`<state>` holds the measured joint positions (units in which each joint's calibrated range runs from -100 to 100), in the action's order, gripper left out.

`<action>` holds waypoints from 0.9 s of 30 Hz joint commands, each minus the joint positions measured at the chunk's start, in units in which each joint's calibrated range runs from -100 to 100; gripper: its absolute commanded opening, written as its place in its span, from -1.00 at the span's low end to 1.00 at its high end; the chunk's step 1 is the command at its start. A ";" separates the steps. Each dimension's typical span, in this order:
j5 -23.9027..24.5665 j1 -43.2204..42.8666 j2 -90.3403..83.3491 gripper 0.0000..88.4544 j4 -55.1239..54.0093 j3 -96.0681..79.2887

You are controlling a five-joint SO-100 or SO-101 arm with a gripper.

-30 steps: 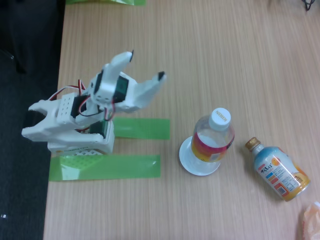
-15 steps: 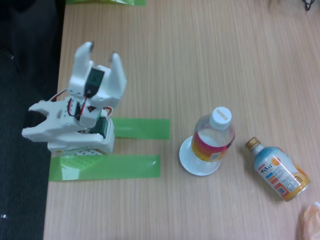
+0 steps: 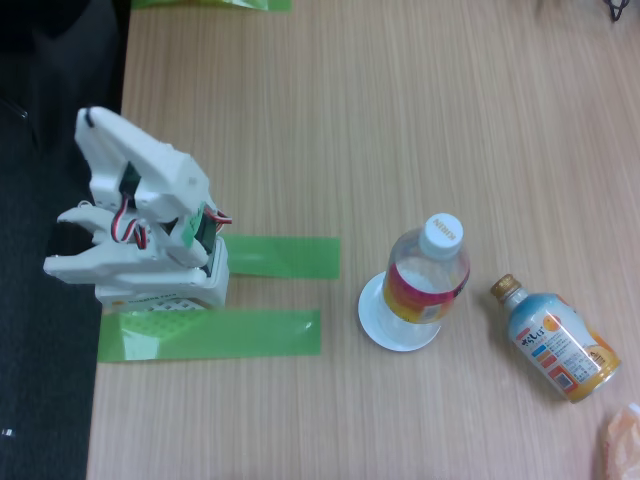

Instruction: Pick up the plastic bottle and stand it up on the white place

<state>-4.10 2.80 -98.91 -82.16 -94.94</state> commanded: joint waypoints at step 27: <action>0.09 -0.21 0.17 -0.97 -17.16 -4.43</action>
<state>-4.10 2.73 -98.91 -97.96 -99.10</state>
